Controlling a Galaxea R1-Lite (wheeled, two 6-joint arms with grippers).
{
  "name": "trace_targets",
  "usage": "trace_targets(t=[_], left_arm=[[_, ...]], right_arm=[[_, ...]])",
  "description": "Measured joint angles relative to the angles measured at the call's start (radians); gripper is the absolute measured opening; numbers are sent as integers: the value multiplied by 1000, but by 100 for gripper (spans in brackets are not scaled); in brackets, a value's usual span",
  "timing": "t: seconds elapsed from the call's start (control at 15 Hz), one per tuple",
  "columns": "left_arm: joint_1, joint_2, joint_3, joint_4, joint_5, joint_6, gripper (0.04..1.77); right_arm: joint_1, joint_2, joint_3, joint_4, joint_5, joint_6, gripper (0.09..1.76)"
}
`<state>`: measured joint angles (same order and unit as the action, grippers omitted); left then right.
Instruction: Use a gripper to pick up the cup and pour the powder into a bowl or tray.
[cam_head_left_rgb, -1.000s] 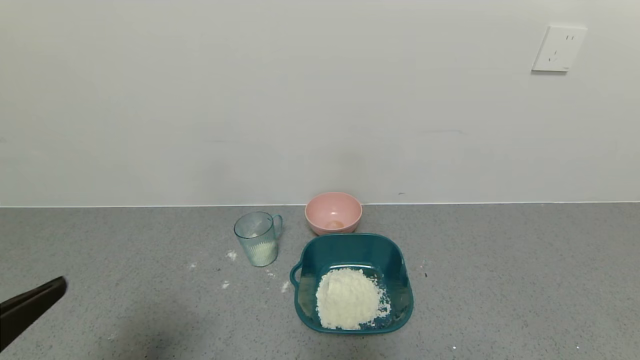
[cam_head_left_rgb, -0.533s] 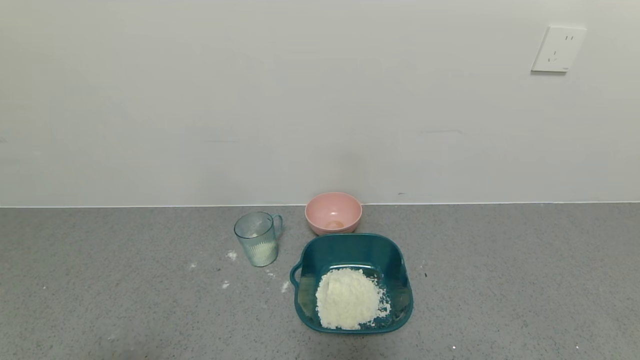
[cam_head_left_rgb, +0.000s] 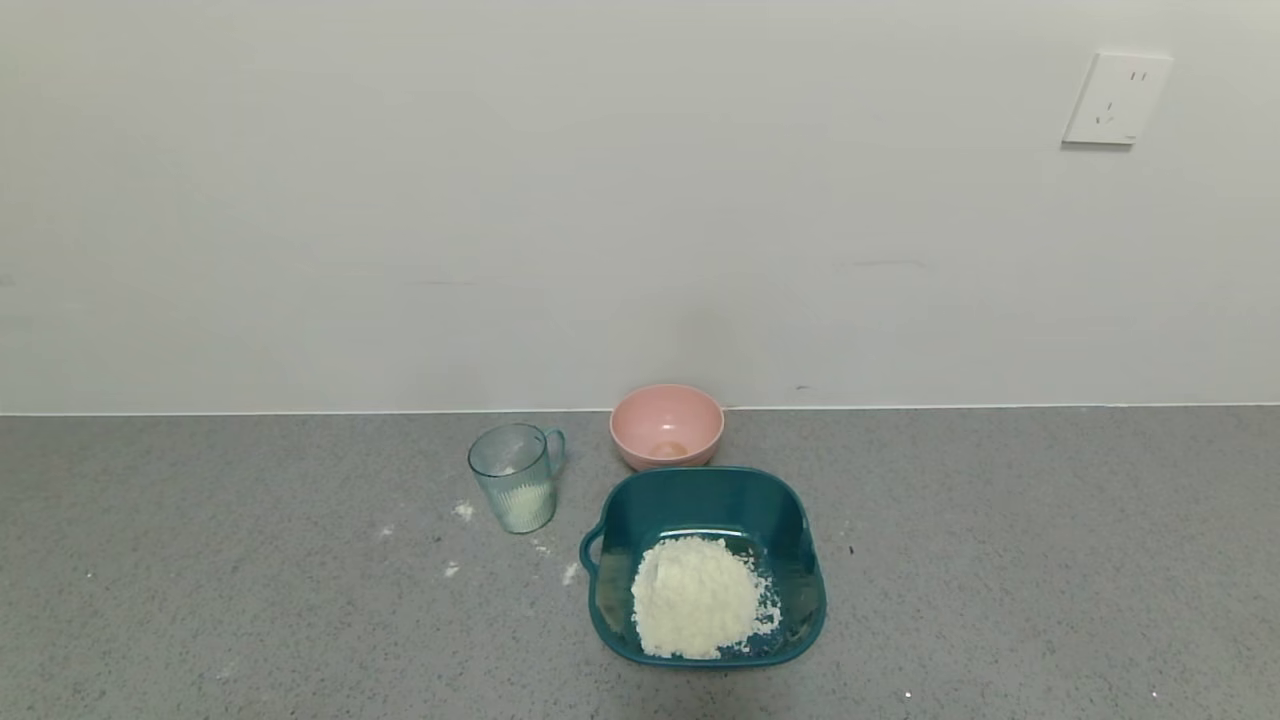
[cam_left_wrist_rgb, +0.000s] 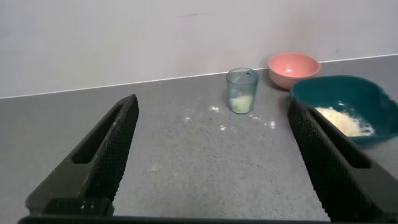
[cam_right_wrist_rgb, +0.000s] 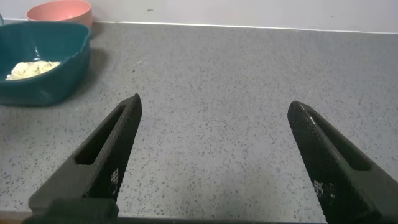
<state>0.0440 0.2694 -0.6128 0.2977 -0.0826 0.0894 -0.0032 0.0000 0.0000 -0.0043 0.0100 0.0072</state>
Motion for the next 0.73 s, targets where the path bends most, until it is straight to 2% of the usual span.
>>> trace_targets(t=[0.13, 0.4, 0.73], left_arm=[[-59, -14, 9, 3, 4, -17, 172], [-51, -116, 92, -21, -3, -18, 172], [-46, -244, 328, -286, 3, -24, 172]], right_arm=[[0, 0, 0, 0, 0, 0, 171], [0, 0, 0, 0, 0, 0, 171], [0, 0, 0, 0, 0, 0, 171]])
